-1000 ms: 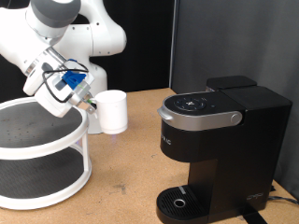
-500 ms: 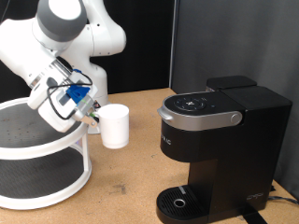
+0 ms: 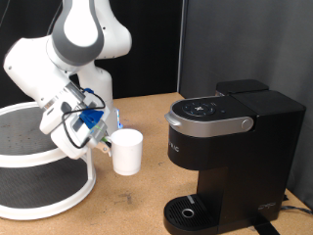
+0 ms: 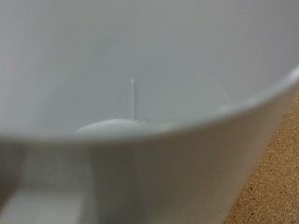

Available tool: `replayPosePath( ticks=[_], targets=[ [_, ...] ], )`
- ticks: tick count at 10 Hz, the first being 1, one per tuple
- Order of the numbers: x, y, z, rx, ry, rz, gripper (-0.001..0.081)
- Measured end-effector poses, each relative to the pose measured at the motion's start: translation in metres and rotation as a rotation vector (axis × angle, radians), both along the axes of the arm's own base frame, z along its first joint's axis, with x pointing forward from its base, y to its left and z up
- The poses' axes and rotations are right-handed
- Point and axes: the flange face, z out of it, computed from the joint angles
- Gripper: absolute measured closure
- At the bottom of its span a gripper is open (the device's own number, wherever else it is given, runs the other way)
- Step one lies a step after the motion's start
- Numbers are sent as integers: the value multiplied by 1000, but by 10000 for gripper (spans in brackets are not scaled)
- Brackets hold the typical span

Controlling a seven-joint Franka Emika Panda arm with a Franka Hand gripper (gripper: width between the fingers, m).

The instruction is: Make a cup of coffee with the keurig machine

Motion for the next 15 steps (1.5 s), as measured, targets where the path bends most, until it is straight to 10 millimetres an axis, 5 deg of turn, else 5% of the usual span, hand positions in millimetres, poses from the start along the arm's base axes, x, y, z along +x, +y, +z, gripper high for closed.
replayPosePath(
  ticks=[15],
  targets=[
    [36, 67, -67, -27, -51, 9, 737]
  ],
)
